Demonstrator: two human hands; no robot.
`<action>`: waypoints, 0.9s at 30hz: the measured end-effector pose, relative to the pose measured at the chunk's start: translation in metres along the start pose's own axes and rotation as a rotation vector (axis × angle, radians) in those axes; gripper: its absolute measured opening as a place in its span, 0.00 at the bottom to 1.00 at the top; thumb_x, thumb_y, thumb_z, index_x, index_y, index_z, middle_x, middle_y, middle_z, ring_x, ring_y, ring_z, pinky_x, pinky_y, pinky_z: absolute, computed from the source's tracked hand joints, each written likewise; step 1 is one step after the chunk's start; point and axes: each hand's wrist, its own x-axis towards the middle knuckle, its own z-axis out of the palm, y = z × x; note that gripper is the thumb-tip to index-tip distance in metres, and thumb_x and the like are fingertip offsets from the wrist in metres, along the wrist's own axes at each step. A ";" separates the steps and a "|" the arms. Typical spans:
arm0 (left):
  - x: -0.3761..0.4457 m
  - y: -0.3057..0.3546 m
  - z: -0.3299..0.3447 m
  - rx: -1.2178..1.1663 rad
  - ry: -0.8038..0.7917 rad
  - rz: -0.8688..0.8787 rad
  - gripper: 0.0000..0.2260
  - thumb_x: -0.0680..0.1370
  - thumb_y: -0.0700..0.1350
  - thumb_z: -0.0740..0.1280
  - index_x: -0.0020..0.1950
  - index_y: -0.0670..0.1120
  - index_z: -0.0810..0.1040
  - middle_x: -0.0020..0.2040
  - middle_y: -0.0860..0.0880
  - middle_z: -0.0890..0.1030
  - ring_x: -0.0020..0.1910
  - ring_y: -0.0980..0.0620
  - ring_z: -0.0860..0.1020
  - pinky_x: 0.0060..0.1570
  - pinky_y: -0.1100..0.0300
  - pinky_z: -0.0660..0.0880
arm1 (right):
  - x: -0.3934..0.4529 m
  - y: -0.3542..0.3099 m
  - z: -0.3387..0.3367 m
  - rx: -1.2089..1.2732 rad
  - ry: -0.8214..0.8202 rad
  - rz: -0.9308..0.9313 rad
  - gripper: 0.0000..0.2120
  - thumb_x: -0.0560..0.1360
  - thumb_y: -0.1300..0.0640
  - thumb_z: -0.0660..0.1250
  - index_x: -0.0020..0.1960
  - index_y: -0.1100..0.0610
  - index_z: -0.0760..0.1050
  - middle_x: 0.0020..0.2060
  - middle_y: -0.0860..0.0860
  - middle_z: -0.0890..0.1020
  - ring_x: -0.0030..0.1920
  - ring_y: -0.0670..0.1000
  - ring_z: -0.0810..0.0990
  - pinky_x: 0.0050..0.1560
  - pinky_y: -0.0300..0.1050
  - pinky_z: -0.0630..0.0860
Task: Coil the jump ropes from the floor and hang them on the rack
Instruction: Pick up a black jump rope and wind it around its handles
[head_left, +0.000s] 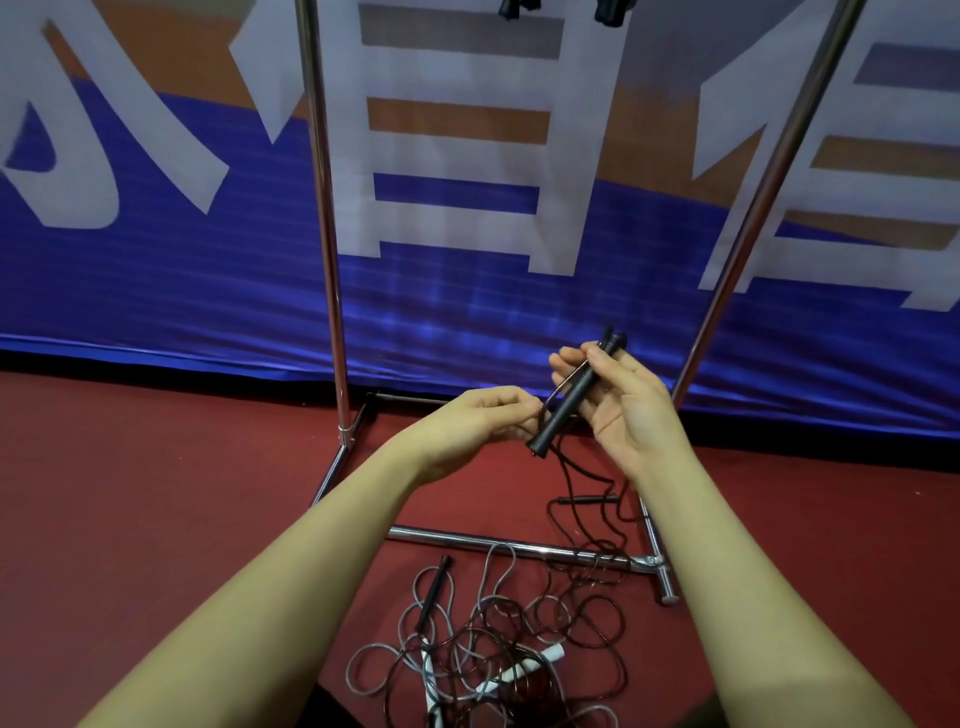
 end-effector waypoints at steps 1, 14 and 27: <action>0.000 0.000 -0.001 0.014 0.007 0.016 0.07 0.80 0.39 0.61 0.43 0.43 0.74 0.38 0.52 0.79 0.38 0.59 0.76 0.46 0.67 0.72 | 0.000 -0.001 -0.001 -0.021 -0.004 -0.001 0.05 0.78 0.66 0.60 0.46 0.61 0.75 0.38 0.54 0.84 0.43 0.53 0.85 0.47 0.44 0.82; 0.003 0.028 -0.022 -0.496 0.321 0.027 0.09 0.82 0.42 0.59 0.43 0.41 0.73 0.36 0.45 0.84 0.37 0.48 0.84 0.41 0.56 0.81 | 0.003 0.030 -0.001 -0.277 -0.194 0.201 0.09 0.79 0.68 0.56 0.44 0.60 0.70 0.38 0.56 0.84 0.40 0.53 0.85 0.46 0.42 0.81; 0.010 0.017 -0.039 -0.727 0.442 -0.004 0.11 0.82 0.45 0.57 0.44 0.42 0.74 0.49 0.44 0.81 0.47 0.49 0.81 0.49 0.54 0.77 | -0.005 0.031 -0.001 -0.418 -0.293 0.242 0.06 0.76 0.68 0.59 0.45 0.61 0.73 0.36 0.56 0.85 0.37 0.53 0.84 0.44 0.46 0.81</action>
